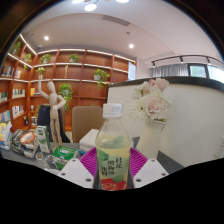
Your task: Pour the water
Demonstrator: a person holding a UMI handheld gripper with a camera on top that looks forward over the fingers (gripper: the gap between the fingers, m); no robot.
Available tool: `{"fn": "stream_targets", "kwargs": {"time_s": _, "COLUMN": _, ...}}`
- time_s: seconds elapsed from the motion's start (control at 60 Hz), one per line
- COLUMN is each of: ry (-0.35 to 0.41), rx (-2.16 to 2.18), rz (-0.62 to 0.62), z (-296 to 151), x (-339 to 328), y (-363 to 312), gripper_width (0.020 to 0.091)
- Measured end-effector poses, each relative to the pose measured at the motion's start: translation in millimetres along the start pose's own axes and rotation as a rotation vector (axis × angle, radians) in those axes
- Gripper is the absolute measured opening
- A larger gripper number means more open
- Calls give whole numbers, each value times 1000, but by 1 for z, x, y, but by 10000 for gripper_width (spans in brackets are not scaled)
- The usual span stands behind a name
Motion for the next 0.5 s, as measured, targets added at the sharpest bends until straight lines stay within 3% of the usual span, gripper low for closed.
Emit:
{"fn": "stream_targets", "kwargs": {"time_s": 0.233, "ry": -31, "rx": 59, "rz": -48, "z": 51, "x": 23, "y": 11, "gripper_width": 410}}
{"fn": "stream_targets", "kwargs": {"time_s": 0.35, "ry": -8, "rx": 74, "rz": -60, "z": 50, "x": 20, "y": 13, "gripper_width": 395}}
{"fn": "stream_targets", "kwargs": {"time_s": 0.5, "ry": -14, "rx": 87, "rz": -70, "z": 50, "x": 22, "y": 15, "gripper_width": 473}}
Point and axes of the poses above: the point between the fingertips, and its own axes, seen from behind it with the camera up: y to the right, z down, x forward, the way the camera looks, the point moved 7 cm from there along -x, backward, against the way the camera looks, and after that the axes turned 6 degrees about -y, right-handed, at the moved point
